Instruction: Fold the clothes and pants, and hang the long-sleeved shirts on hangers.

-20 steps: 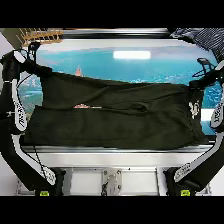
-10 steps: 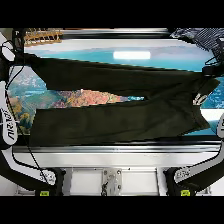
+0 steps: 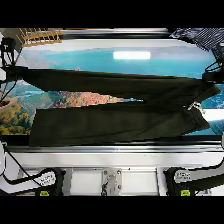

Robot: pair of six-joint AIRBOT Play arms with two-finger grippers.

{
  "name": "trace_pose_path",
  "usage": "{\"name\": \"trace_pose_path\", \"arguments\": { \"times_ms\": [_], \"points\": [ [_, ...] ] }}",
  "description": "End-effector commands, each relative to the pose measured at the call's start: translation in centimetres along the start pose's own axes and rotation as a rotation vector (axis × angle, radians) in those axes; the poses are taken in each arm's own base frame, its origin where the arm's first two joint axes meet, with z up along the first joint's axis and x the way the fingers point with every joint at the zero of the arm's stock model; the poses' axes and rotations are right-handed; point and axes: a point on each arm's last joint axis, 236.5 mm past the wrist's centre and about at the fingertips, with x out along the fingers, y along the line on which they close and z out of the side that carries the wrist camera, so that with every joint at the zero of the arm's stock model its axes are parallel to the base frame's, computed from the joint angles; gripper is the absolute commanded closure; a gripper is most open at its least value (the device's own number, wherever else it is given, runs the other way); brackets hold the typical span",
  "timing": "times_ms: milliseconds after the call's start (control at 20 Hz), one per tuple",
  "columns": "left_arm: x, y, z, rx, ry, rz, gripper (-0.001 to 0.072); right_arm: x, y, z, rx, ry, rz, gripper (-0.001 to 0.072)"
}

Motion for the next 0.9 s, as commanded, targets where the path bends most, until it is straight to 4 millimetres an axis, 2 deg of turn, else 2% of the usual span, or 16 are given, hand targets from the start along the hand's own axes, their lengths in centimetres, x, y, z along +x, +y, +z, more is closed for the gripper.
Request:
{"name": "trace_pose_path", "arguments": {
  "times_ms": [0, 150, 300, 450, 550, 700, 850],
  "points": [
    [-1.8, -0.1, -3.3, 0.036, 0.008, 0.02, 0.0702, -0.7, 0.6, -3.2, -0.003, 0.03, -0.009, 0.0679],
    [-2.5, -0.7, -5.6, 0.04, 0.02, 0.023, 0.0702, -0.9, 1.2, -7.1, -0.005, 0.047, -0.025, 0.0679],
    [-3.1, -1.2, -7.3, 0.046, 0.033, 0.02, 0.0702, -0.3, 1.6, -12.3, -0.033, 0.107, -0.053, 0.0679],
    [-3.6, -1.6, -7.9, 0.055, 0.037, 0.018, 0.0701, 1.0, 2.3, -16.9, -0.03, 0.149, -0.049, 0.0679],
    [-4.0, -1.7, -8.0, 0.055, 0.033, 0.019, 0.0701, 1.8, 2.4, -19.1, -0.018, 0.162, -0.051, 0.0679],
    [-4.6, -1.9, -8.4, 0.065, 0.03, 0.021, 0.0701, 3.0, 2.6, -21.3, -0.013, 0.197, -0.045, 0.0679],
    [-5.2, -2.8, -10.2, 0.095, 0.064, 0.001, 0.0701, 3.1, 2.7, -21.2, -0.015, 0.189, -0.045, 0.0678]
  ]
}}
